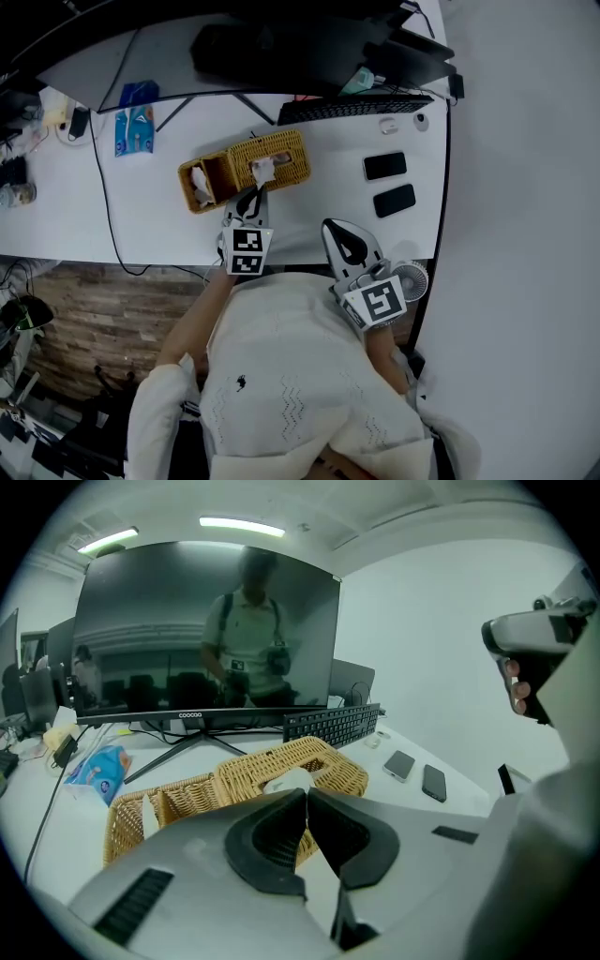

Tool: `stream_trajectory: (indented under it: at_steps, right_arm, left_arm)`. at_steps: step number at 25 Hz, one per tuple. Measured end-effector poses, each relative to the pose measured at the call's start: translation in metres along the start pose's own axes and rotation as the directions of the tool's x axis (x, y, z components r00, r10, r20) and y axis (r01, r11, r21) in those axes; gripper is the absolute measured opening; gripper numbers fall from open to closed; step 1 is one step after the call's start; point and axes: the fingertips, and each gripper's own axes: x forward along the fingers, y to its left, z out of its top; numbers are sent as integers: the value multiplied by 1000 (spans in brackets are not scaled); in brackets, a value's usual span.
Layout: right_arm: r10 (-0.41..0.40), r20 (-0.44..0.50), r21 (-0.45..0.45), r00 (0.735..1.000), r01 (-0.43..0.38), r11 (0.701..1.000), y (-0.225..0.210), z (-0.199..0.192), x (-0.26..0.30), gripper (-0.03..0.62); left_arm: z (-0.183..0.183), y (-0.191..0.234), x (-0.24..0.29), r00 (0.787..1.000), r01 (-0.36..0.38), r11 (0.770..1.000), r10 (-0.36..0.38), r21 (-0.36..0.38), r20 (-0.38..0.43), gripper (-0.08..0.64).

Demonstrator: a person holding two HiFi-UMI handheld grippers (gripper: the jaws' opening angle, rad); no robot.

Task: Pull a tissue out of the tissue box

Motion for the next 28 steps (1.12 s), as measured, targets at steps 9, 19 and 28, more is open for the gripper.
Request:
stream_trajectory:
  at_steps: [9, 19, 28]
  right_arm:
    - [12, -1, -11, 1000, -12, 1000, 4, 0, 1, 2]
    - [43, 3, -30, 999, -43, 999, 10, 5, 7, 2]
    - [74, 10, -39, 997, -73, 997, 17, 10, 14, 2]
  left_arm:
    - [4, 4, -7, 1000, -17, 1000, 17, 1, 26, 18]
    - [10, 8, -19, 998, -43, 999, 43, 0, 52, 18]
    - [8, 11, -25, 998, -48, 999, 48, -1, 47, 18]
